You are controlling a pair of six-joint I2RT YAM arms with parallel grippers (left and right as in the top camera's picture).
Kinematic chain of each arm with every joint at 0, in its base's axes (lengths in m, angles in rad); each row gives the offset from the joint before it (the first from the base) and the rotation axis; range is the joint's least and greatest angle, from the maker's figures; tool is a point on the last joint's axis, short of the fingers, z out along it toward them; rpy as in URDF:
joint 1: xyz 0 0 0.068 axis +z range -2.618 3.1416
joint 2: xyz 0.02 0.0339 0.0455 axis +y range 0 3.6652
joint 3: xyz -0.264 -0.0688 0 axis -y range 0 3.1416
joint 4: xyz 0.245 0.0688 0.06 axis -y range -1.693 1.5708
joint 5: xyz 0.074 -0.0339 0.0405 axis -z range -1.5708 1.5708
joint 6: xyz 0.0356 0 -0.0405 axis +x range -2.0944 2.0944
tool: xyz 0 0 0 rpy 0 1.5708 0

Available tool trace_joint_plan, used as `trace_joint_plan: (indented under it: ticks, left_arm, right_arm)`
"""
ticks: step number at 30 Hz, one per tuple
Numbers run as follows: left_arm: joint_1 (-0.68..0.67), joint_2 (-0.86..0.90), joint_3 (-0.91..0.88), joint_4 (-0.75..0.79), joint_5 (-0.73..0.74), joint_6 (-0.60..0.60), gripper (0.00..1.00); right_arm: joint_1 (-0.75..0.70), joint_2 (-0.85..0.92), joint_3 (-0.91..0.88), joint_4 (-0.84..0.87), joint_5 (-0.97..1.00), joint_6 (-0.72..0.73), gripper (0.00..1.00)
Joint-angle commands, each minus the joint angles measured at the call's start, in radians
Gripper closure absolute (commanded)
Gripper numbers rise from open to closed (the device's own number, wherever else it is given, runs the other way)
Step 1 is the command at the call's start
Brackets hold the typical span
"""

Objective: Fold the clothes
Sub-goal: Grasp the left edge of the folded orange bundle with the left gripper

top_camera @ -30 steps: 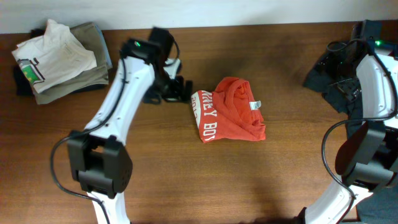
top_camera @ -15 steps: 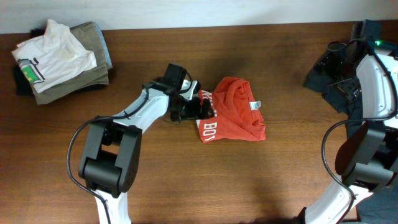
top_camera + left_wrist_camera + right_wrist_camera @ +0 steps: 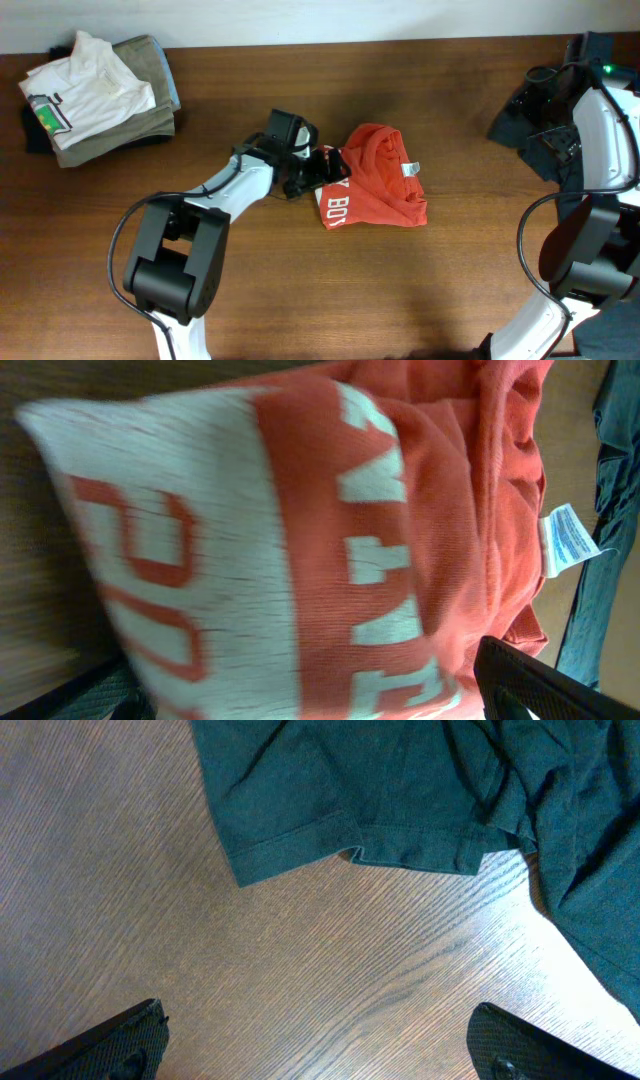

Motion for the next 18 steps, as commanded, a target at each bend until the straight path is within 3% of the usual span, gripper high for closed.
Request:
trace_joint_plan:
  ticks: [1, 4, 5, 7, 8, 9, 10, 18]
  left_arm:
    - [-0.063, 0.041, -0.051, -0.013, -0.072, -0.072, 0.01]
    - [-0.099, 0.041, -0.051, -0.013, -0.165, -0.109, 0.03]
    - [-0.107, 0.041, -0.051, -0.012, -0.179, -0.108, 0.09]
    - [-0.117, 0.041, -0.051, -0.012, -0.201, -0.108, 0.34]
    - [-0.117, 0.041, -0.051, -0.002, -0.215, -0.108, 0.61]
    - [-0.117, 0.041, -0.051, 0.014, -0.221, -0.108, 0.73]
    - [-0.114, 0.041, -0.051, 0.031, -0.224, -0.108, 0.78]
    - [-0.033, 0.041, -0.038, 0.115, -0.254, -0.045, 0.93]
  right_arm:
    - [-0.001, -0.003, 0.006, -0.003, 0.013, 0.008, 0.01]
    - [-0.001, -0.003, 0.006, -0.003, 0.012, 0.008, 0.01]
    - [-0.001, -0.003, 0.006, -0.003, 0.013, 0.008, 0.01]
    - [-0.001, -0.003, 0.006, -0.003, 0.012, 0.008, 0.01]
    - [-0.001, -0.003, 0.006, -0.003, 0.012, 0.008, 0.01]
    - [-0.001, -0.003, 0.006, -0.003, 0.012, 0.008, 0.01]
    - [-0.001, -0.003, 0.006, -0.003, 0.013, 0.008, 0.01]
    - [-0.001, -0.003, 0.006, -0.003, 0.012, 0.008, 0.01]
